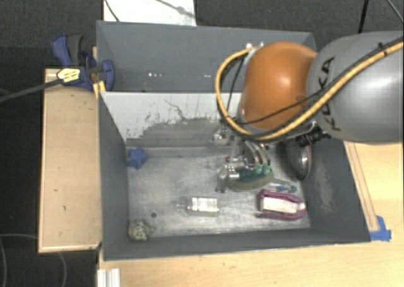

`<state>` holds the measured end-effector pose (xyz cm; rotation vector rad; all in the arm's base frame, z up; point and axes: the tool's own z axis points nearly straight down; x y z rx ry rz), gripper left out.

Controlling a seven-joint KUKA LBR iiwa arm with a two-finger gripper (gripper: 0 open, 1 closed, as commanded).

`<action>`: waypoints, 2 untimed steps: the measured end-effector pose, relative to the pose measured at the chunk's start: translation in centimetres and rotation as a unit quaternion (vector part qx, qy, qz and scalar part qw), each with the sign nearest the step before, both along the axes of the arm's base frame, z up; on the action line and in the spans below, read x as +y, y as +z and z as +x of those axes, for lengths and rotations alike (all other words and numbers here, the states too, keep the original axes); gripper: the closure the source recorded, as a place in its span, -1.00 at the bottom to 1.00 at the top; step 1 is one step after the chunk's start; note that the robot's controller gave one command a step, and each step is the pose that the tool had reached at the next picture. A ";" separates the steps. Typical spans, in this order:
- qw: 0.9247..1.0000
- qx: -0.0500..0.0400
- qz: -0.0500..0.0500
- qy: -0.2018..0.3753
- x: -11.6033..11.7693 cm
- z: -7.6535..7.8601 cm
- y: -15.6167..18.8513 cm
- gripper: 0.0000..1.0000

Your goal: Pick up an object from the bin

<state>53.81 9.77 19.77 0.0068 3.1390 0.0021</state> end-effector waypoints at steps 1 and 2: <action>1.000 0.004 0.000 -0.012 4.2 -2.2 -11.9 -1.00; 1.000 0.000 0.000 -0.015 4.0 -1.9 -11.5 1.00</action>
Offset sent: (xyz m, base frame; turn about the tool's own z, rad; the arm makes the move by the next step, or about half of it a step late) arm -0.0198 0.0401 -0.1149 0.0272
